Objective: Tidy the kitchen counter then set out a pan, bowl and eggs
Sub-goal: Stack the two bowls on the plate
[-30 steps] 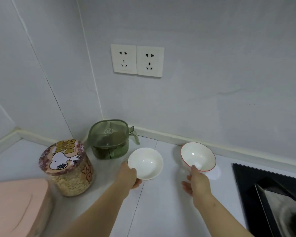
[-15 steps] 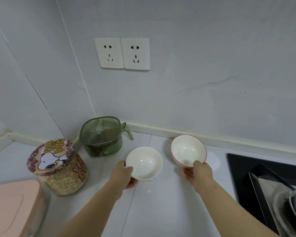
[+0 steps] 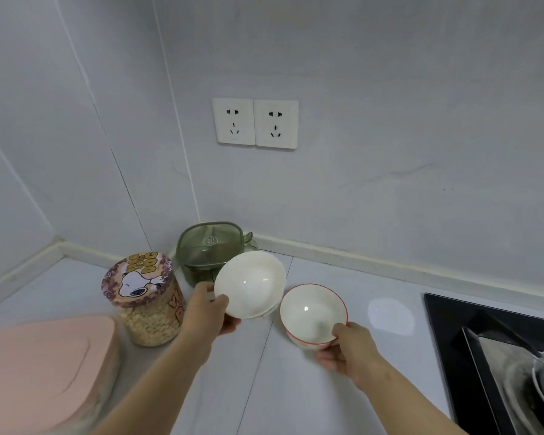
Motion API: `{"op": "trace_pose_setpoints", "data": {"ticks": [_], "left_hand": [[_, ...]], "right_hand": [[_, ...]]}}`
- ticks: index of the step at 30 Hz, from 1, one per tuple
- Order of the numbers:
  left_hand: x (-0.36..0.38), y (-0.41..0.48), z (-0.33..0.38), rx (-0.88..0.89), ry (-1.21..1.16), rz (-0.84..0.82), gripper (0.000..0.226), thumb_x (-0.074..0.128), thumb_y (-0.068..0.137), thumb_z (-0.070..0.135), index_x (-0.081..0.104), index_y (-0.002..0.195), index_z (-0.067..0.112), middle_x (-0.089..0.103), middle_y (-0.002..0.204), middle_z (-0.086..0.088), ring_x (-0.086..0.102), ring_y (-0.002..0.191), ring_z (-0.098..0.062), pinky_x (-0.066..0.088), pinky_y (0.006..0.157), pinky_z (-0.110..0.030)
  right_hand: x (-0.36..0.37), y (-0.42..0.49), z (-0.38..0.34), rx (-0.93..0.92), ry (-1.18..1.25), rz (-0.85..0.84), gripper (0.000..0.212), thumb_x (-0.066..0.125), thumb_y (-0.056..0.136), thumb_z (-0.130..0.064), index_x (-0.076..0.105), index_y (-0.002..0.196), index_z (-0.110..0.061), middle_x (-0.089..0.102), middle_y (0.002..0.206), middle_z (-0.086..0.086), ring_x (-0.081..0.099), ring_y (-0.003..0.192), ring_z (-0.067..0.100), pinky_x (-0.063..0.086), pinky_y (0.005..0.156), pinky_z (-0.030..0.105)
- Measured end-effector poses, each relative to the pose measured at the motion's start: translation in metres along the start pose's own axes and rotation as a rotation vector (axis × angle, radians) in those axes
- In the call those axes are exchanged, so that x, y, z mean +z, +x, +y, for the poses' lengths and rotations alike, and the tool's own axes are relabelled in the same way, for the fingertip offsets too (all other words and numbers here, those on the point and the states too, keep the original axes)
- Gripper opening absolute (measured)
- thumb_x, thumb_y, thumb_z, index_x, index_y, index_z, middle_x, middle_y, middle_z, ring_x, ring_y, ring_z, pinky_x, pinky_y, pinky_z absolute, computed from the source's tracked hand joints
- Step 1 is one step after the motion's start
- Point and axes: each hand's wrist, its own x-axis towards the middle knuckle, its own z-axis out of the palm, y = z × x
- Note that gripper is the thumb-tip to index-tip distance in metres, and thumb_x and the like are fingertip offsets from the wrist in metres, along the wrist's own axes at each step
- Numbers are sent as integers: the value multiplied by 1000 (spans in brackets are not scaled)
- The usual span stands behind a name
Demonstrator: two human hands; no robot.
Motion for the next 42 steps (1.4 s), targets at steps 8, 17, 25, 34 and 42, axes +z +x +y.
{"op": "trace_pose_setpoints", "data": {"ticks": [8, 17, 25, 34, 42], "left_hand": [[15, -21, 14, 28, 72, -135, 22, 38, 92, -1, 44, 108, 13, 57, 96, -19, 55, 60, -20, 46, 36, -17], [60, -9, 1, 92, 274, -246, 23, 38, 85, -1, 48, 101, 11, 58, 97, -16, 58, 62, -23, 54, 49, -29], [57, -3, -12, 55, 357, -265, 22, 40, 88, -1, 47, 104, 13, 57, 100, -8, 59, 55, -17, 51, 45, -22], [56, -5, -24, -105, 313, -327, 27, 36, 94, 13, 40, 121, 17, 61, 83, -10, 62, 55, -18, 51, 46, -25], [50, -22, -24, -152, 158, -355, 21, 35, 95, 10, 43, 114, 11, 63, 86, -19, 67, 60, -28, 55, 48, -28]], "right_hand": [[4, -11, 6, -53, -234, 68, 24, 38, 95, -23, 53, 86, -6, 53, 70, 9, 41, 50, 19, 32, 46, 20], [-7, -22, -16, -210, -179, 24, 25, 38, 98, -38, 56, 103, -21, 51, 70, 4, 38, 49, 14, 28, 42, 21], [-3, -1, -4, -216, -356, 1, 36, 35, 94, -19, 52, 126, -24, 49, 86, -3, 39, 59, 8, 33, 46, 19], [7, -4, -6, -145, -243, -74, 29, 30, 95, -14, 48, 117, -19, 65, 90, 16, 64, 55, 22, 50, 43, 22], [7, -20, 1, -150, -194, -28, 26, 33, 92, -12, 48, 114, -15, 65, 96, 15, 67, 60, 30, 56, 50, 28]]}}
